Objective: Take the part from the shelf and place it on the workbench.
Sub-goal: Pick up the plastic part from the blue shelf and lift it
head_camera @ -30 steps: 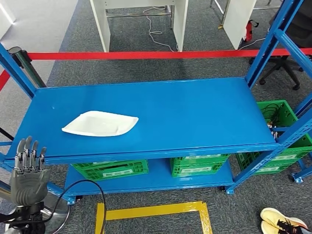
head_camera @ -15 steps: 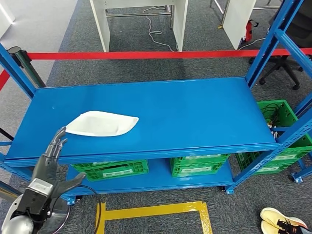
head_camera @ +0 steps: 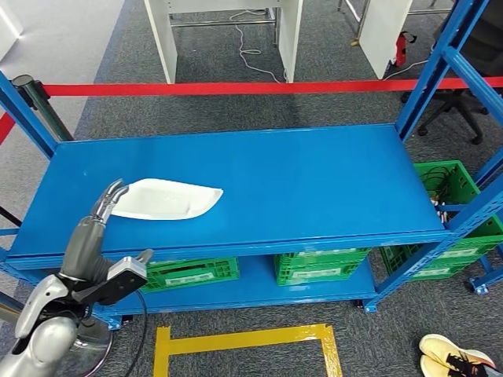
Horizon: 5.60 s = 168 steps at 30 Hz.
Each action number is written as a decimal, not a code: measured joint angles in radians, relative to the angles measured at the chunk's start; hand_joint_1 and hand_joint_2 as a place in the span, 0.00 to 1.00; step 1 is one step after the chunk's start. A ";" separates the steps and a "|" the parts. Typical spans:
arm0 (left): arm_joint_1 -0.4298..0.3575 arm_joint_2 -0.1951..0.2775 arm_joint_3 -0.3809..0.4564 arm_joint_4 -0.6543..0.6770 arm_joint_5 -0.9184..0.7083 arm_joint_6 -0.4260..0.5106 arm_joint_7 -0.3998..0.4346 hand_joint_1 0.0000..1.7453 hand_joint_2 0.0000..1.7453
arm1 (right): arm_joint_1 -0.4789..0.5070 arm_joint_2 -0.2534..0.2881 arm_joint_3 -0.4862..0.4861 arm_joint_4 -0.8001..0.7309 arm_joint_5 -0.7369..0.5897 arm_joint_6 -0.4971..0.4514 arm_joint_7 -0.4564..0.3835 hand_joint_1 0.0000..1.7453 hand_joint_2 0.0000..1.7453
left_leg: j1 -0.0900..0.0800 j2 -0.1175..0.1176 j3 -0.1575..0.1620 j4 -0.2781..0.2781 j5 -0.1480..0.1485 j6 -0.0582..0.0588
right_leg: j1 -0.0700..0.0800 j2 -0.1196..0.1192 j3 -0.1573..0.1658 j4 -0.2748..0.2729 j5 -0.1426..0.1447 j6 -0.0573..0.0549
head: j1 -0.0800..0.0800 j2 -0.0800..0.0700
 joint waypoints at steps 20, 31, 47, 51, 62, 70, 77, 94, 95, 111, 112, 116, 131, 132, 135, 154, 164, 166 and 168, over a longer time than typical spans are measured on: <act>-0.286 0.024 -0.186 0.292 -0.554 0.078 0.246 0.00 1.00 | -0.068 0.004 -0.045 0.092 0.109 0.053 -0.058 0.00 1.00 | 0.000 0.002 0.000 0.001 0.000 0.000 | 0.000 0.002 0.000 0.000 0.001 0.000 | 0.000 0.000; -0.399 0.027 -0.279 0.449 -0.743 0.061 0.322 0.00 1.00 | -0.103 0.004 -0.067 0.147 0.164 0.067 -0.090 0.00 1.00 | 0.000 0.003 0.000 0.001 0.000 0.000 | 0.000 0.003 0.000 0.000 0.001 0.001 | 0.000 0.000; -0.427 0.071 -0.306 0.497 -0.720 0.006 0.315 0.00 1.00 | -0.128 0.005 -0.151 0.185 0.224 0.146 -0.145 0.00 1.00 | 0.000 0.003 -0.001 0.001 0.000 0.000 | 0.000 0.003 0.000 0.001 0.001 0.001 | 0.000 0.000; -0.431 0.086 -0.307 0.497 -0.703 -0.002 0.315 0.00 1.00 | -0.135 0.005 -0.162 0.191 0.231 0.154 -0.154 0.00 1.00 | 0.000 0.003 -0.001 0.001 0.000 0.000 | 0.000 0.003 0.000 0.001 0.001 0.001 | 0.000 0.000; -0.439 0.114 -0.305 0.497 -0.693 -0.020 0.300 0.00 1.00 | -0.146 0.006 -0.177 0.200 0.248 0.157 -0.163 0.00 1.00 | 0.000 0.003 -0.001 0.001 0.000 0.000 | 0.000 0.003 0.000 0.001 0.001 0.001 | 0.000 0.000; -0.439 0.105 -0.350 0.497 -0.701 -0.031 0.287 0.00 1.00 | -0.165 0.007 -0.198 0.212 0.266 0.166 -0.186 0.00 1.00 | 0.000 0.003 -0.001 0.002 0.000 0.000 | 0.000 0.003 0.000 0.001 0.001 0.001 | 0.000 0.000; -0.438 0.099 -0.379 0.497 -0.702 -0.038 0.281 0.00 1.00 | -0.174 0.007 -0.201 0.222 0.273 0.166 -0.192 0.00 1.00 | 0.000 0.003 -0.001 0.002 0.000 0.000 | 0.000 0.003 0.000 0.001 0.001 0.001 | 0.000 0.000; -0.439 0.099 -0.395 0.499 -0.693 -0.040 0.267 0.00 1.00 | -0.176 0.007 -0.222 0.230 0.276 0.178 -0.195 0.00 1.00 | 0.000 0.003 -0.001 0.002 0.000 0.000 | 0.000 0.003 0.000 0.001 0.001 0.001 | 0.000 0.000; -0.439 0.099 -0.395 0.499 -0.693 -0.041 0.267 0.00 1.00 | -0.176 0.007 -0.223 0.230 0.276 0.178 -0.196 0.00 1.00 | 0.000 0.003 -0.001 0.002 0.000 0.000 | 0.000 0.003 0.000 0.001 0.001 0.001 | 0.000 0.000; -0.442 0.016 -0.449 0.526 -0.736 -0.088 0.309 0.00 1.00 | -0.199 0.007 -0.226 0.249 0.310 0.188 -0.219 0.00 1.00 | 0.000 0.003 -0.001 0.002 0.000 0.000 | 0.000 0.003 0.000 0.001 0.001 0.001 | 0.000 0.000; -0.443 0.006 -0.453 0.531 -0.737 -0.094 0.313 0.00 1.00 | -0.201 0.007 -0.226 0.251 0.310 0.188 -0.219 0.00 1.00 | 0.000 0.003 -0.001 0.002 0.000 0.000 | 0.000 0.003 0.000 0.001 0.001 0.001 | 0.000 0.000; -0.445 -0.024 -0.468 0.545 -0.740 -0.107 0.324 0.00 1.00 | -0.207 0.007 -0.226 0.259 0.310 0.186 -0.219 0.00 1.00 | 0.000 0.003 -0.001 0.003 0.000 0.000 | 0.000 0.003 0.000 0.001 0.001 0.001 | 0.000 0.000; -0.458 -0.088 -0.469 0.559 -0.729 -0.206 0.438 1.00 1.00 | -0.198 0.011 -0.218 0.270 0.249 0.157 -0.172 0.00 1.00 | 0.000 0.003 -0.001 0.002 0.000 0.000 | 0.000 0.003 0.000 0.001 0.001 0.001 | 0.000 0.000; -0.459 -0.088 -0.467 0.559 -0.727 -0.210 0.444 1.00 1.00 | -0.196 0.011 -0.216 0.270 0.247 0.157 -0.170 0.00 1.00 | 0.000 0.003 -0.001 0.002 0.000 0.000 | 0.000 0.003 0.000 0.001 0.001 0.001 | 0.000 0.000; -0.462 -0.089 -0.463 0.559 -0.723 -0.214 0.455 1.00 1.00 | -0.193 0.011 -0.212 0.270 0.244 0.158 -0.167 0.00 1.00 | 0.000 0.003 -0.001 0.002 0.000 0.000 | 0.000 0.003 0.000 0.001 0.001 0.001 | 0.000 0.000; -0.473 -0.091 -0.423 0.560 -0.695 -0.241 0.487 0.97 1.00 | -0.181 0.011 -0.193 0.267 0.234 0.155 -0.146 0.00 1.00 | 0.000 0.003 -0.001 0.002 0.000 0.000 | 0.000 0.003 0.000 0.001 0.001 0.001 | 0.000 0.000; -0.477 -0.090 -0.417 0.568 -0.683 -0.241 0.484 0.00 1.00 | -0.177 0.011 -0.187 0.267 0.238 0.157 -0.145 0.00 1.00 | 0.000 0.003 -0.001 0.002 0.000 0.000 | 0.000 0.003 0.000 0.001 0.001 0.001 | 0.000 0.000; -0.478 -0.090 -0.417 0.570 -0.681 -0.239 0.482 0.00 1.00 | -0.177 0.011 -0.186 0.267 0.238 0.156 -0.145 0.00 1.00 | 0.000 0.003 -0.001 0.002 0.000 0.000 | 0.000 0.003 0.000 0.001 0.001 0.001 | 0.000 0.000; -0.479 -0.090 -0.417 0.570 -0.681 -0.239 0.481 0.00 1.00 | -0.176 0.011 -0.185 0.267 0.238 0.156 -0.145 0.00 1.00 | 0.000 0.003 -0.001 0.002 0.000 0.000 | 0.000 0.003 0.000 0.001 0.001 0.001 | 0.000 0.000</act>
